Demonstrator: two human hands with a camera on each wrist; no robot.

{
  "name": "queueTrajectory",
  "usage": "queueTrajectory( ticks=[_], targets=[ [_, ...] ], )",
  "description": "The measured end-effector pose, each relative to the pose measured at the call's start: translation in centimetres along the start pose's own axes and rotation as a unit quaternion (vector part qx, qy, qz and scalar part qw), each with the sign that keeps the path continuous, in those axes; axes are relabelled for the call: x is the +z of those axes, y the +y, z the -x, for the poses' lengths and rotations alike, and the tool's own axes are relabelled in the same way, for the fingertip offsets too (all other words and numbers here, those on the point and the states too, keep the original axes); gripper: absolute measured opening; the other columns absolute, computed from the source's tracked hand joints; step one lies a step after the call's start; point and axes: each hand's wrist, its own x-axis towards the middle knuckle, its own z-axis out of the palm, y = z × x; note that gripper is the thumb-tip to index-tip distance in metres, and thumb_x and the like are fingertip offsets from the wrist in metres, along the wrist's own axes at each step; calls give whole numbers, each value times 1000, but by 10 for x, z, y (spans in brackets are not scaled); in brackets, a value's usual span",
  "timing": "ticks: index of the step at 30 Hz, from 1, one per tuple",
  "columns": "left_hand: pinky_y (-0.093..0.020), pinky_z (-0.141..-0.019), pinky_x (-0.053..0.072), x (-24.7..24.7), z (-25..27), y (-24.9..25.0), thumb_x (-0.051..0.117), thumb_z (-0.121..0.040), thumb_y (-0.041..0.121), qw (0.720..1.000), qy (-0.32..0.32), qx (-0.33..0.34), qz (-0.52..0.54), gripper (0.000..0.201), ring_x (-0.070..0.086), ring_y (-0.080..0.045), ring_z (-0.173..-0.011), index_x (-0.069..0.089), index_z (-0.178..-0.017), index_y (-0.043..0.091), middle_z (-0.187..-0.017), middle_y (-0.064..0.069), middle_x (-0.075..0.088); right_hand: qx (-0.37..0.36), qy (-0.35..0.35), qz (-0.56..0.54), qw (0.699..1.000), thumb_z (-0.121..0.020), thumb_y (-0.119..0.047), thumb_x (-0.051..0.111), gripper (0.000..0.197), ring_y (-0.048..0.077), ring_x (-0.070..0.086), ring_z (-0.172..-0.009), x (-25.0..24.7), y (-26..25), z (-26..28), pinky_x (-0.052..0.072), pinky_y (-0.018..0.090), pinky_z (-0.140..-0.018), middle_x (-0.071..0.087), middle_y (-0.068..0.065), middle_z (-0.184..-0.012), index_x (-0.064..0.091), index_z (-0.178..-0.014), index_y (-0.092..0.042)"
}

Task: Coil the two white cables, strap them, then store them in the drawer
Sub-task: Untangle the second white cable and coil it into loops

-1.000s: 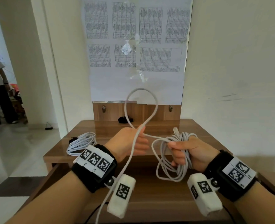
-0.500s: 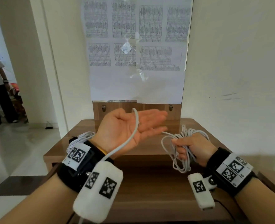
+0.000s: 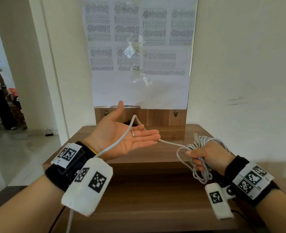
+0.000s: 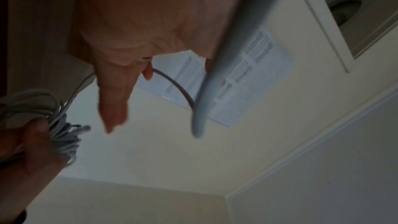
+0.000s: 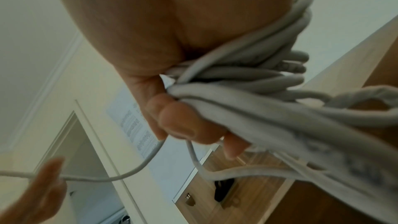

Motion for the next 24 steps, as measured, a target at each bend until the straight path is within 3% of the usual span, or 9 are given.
queueTrajectory(
  ticks=[1,3,5,8,10,13,19,22,24],
  targets=[
    [-49,-84,57,3,2,0,73,-79,36,1000,-8,-1,13,73,60,-37,-121,40,-132,-3,-130,-33,56,-2,7,12,1000,-90,-15,64,31,23,44,-44,-1,1,-1,41,33,-53,46,13,-54,57,-60,-9],
    [-29,-59,62,9,2,1,68,-79,7,1000,5,-4,12,52,71,-16,-77,47,-124,-4,-105,-15,67,-1,24,27,999,-90,-14,63,33,23,45,-44,-3,3,-3,43,34,-54,46,12,-53,58,-58,-10],
    [-15,-37,45,12,-1,4,51,-84,-7,999,37,-10,11,27,48,-7,-42,55,-111,-7,-78,2,51,0,15,26,1000,-90,-15,63,32,23,44,-43,-4,2,-2,43,34,-54,46,11,-52,58,-59,-10],
    [-11,-35,24,7,-13,10,33,-97,-2,990,117,48,-68,22,31,-5,-37,52,-110,-1,-66,6,37,3,-72,-65,995,-88,-14,63,30,20,41,-38,-7,-4,6,40,30,-49,45,7,-47,61,-58,-10],
    [-13,-34,25,-5,-25,7,30,-103,2,955,171,125,-208,27,30,-5,-38,55,-111,-5,-61,0,47,-25,-184,-171,968,-89,-15,59,29,16,44,-37,-9,-10,12,45,31,-55,46,2,-45,62,-61,-10],
    [-18,-41,34,-28,-38,-8,35,-105,7,840,232,207,-445,31,40,-8,-45,65,-107,2,-66,-2,53,-115,-345,-372,854,-99,-16,41,23,15,51,-48,-6,-27,18,51,38,-80,47,-2,-55,54,-82,-8],
    [-30,-66,49,-35,-58,-74,40,-101,9,631,119,180,-745,28,58,-16,-67,60,-120,9,-76,4,57,-170,-184,-617,746,-98,-22,50,19,16,50,-56,18,-83,25,51,42,-90,48,1,-60,48,-81,-13],
    [-14,-65,46,-14,-56,-88,39,-102,9,624,22,70,-778,51,58,-13,-75,28,-149,26,-92,-3,64,-235,-19,-594,769,-99,-21,46,26,14,50,-57,27,-99,12,48,38,-94,45,-3,-62,46,-74,-14],
    [-20,-65,49,3,-47,-85,41,-102,10,630,-33,35,-775,58,57,-8,-69,18,-150,33,-95,4,64,-282,76,-482,826,-98,-11,46,24,21,53,-59,34,-95,0,52,38,-78,50,3,-62,49,-74,-11]
  ],
)
